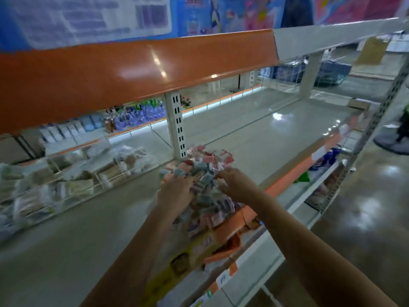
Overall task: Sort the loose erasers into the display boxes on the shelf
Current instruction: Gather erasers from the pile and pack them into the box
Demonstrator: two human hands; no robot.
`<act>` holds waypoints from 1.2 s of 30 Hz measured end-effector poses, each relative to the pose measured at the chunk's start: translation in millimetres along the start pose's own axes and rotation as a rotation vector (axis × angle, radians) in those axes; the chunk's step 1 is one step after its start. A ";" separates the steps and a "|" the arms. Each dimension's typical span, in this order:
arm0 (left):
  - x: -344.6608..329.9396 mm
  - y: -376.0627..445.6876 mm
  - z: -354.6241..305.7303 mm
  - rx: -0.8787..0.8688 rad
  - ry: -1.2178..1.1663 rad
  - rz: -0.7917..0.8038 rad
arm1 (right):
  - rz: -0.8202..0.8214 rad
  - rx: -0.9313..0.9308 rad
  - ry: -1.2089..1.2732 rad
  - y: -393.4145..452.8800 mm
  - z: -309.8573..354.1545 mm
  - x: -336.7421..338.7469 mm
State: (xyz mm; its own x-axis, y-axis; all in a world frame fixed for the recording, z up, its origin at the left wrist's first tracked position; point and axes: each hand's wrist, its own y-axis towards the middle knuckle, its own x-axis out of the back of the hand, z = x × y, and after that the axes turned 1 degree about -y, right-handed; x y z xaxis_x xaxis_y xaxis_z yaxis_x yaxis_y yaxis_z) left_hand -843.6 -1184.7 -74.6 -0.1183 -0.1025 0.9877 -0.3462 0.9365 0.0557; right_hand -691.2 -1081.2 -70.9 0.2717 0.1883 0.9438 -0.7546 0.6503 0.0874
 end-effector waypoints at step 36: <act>11.1 -91.4 -47.4 0.600 -0.355 -0.477 | 0.594 0.527 0.838 49.2 0.0 -2.7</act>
State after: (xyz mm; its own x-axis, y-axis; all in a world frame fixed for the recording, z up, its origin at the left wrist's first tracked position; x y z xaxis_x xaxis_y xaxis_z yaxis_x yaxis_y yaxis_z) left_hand -769.2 -1255.5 -61.9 -0.0846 -0.6348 0.7680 -0.8570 0.4395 0.2689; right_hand -729.0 -1049.8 -69.2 -0.0475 0.9194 0.3904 -0.9984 -0.0555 0.0092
